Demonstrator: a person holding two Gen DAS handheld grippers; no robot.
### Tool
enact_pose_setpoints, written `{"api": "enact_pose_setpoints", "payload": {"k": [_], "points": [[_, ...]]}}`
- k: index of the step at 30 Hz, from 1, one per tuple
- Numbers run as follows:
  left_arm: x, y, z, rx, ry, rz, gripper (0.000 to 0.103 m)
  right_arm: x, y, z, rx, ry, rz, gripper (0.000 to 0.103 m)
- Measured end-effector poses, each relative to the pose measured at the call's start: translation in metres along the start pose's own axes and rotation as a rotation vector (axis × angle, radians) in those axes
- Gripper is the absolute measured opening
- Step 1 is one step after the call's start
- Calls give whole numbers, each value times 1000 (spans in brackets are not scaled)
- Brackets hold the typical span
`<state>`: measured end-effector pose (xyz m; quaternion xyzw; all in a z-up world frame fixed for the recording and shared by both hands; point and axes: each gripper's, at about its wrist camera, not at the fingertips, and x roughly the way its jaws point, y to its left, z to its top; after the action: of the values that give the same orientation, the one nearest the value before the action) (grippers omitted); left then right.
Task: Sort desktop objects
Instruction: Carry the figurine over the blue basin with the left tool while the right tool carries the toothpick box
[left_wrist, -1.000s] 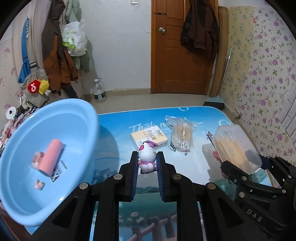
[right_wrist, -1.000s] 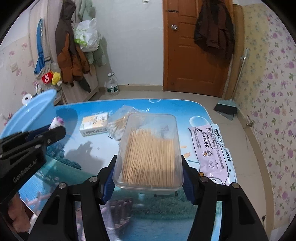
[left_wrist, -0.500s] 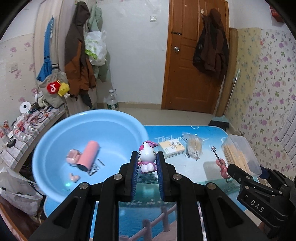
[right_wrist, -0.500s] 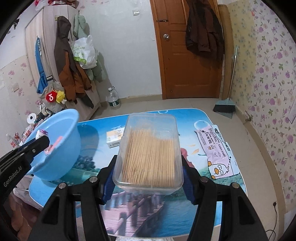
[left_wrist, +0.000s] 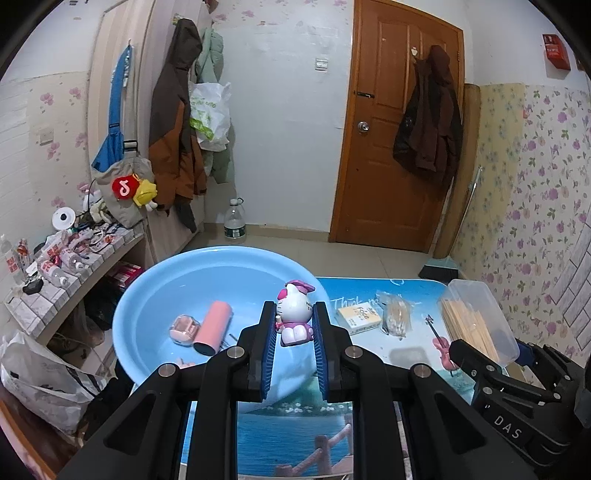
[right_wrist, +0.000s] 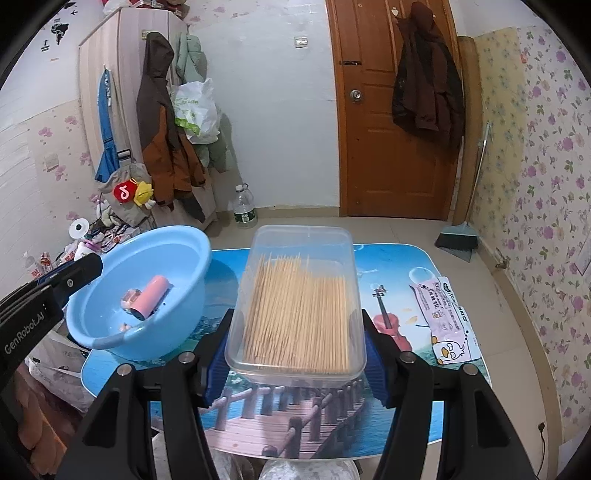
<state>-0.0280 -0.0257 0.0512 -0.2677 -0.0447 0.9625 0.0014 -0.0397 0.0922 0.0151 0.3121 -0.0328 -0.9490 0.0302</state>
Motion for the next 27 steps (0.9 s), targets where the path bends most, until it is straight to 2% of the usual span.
{"api": "enact_pose_setpoints", "payload": {"k": [6, 17, 27], "points": [[4, 20, -2, -10, 22, 38, 18, 7, 22, 7, -16, 9, 45, 62], [9, 70, 9, -58, 5, 109, 18, 16, 78, 12, -118, 6, 116, 62], [52, 93, 1, -74, 76, 129, 18, 40, 105, 19, -160, 31, 127, 63]]}}
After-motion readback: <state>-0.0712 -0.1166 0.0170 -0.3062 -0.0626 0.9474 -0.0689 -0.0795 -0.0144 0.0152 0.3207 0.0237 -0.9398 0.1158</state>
